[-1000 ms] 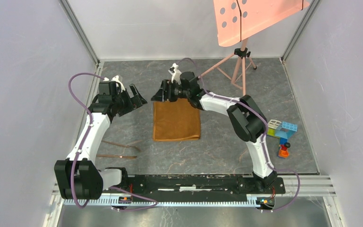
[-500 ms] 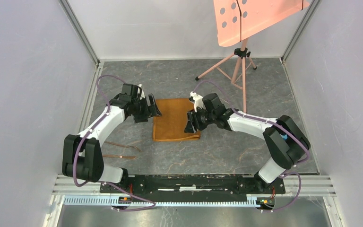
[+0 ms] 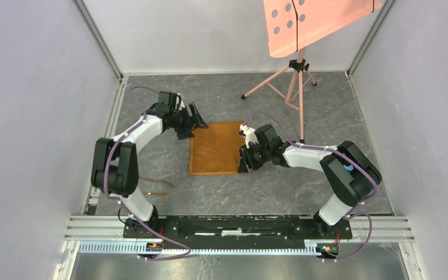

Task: Fold the napkin into a case and place the utensils inside
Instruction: Move the square-folded napkin to the center of the board.

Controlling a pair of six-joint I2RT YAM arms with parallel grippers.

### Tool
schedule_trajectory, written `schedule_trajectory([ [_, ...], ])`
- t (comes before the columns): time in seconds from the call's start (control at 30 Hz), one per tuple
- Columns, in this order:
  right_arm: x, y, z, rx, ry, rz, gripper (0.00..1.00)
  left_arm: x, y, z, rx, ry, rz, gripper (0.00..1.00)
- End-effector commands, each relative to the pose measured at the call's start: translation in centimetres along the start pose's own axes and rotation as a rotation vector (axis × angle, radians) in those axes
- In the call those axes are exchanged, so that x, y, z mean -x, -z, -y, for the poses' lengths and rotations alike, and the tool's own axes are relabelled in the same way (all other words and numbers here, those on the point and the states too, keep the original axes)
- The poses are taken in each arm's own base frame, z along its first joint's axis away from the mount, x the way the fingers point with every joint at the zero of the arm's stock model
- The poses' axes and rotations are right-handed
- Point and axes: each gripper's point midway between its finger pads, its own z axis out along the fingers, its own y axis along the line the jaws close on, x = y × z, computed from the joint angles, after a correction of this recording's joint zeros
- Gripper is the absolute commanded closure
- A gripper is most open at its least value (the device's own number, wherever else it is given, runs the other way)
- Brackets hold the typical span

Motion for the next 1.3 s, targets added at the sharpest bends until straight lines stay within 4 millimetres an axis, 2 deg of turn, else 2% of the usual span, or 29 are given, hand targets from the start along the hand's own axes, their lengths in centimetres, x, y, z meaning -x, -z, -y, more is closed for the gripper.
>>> schedule_trajectory([
  [0.0, 1.6, 0.7, -0.6, 0.011, 0.031, 0.064, 0.56, 4.9, -2.1, 2.8, -0.074, 0.061, 0.075, 0.17],
  [0.13, 2.6, 0.6, -1.0, 0.035, 0.027, 0.081, 0.54, 6.7, -4.1, 1.9, -0.057, 0.105, 0.088, 0.17],
  [0.23, 2.1, 0.1, -1.0, 0.049, 0.018, 0.070, 0.55, 7.6, -5.3, 1.5, -0.051, 0.110, 0.090, 0.17],
  [0.43, 0.7, -0.1, 0.2, 0.021, -0.001, 0.045, 0.56, 7.8, -7.0, -1.5, 0.045, 0.132, 0.091, 0.17],
  [0.63, -1.1, 0.1, 2.7, -0.040, -0.022, 0.009, 0.57, 6.3, -6.8, -5.5, 0.199, 0.163, 0.078, 0.14],
  [0.83, -1.4, 1.1, 7.8, -0.238, -0.032, -0.030, 0.55, 3.1, -4.8, -7.5, 0.274, 0.197, 0.074, 0.13],
  [0.97, 1.4, 2.6, 10.5, -0.368, 0.031, -0.023, 0.51, -0.5, -3.5, -6.7, 0.255, 0.195, 0.047, 0.11],
  [1.07, 4.7, 4.2, 11.2, -0.447, 0.103, 0.001, 0.46, -4.3, -2.5, -5.3, 0.204, 0.198, 0.021, 0.11],
  [1.13, 6.7, 5.2, 10.6, -0.446, 0.130, 0.030, 0.45, -6.4, -1.5, -4.0, 0.152, 0.197, 0.006, 0.10],
  [1.2, 8.6, 5.7, 8.9, -0.387, 0.148, 0.073, 0.42, -8.0, -0.3, -1.9, 0.069, 0.179, -0.011, 0.09],
  [1.27, 9.8, 5.6, 6.6, -0.278, 0.138, 0.121, 0.41, -8.3, 1.4, 0.3, -0.026, 0.160, -0.020, 0.09],
])
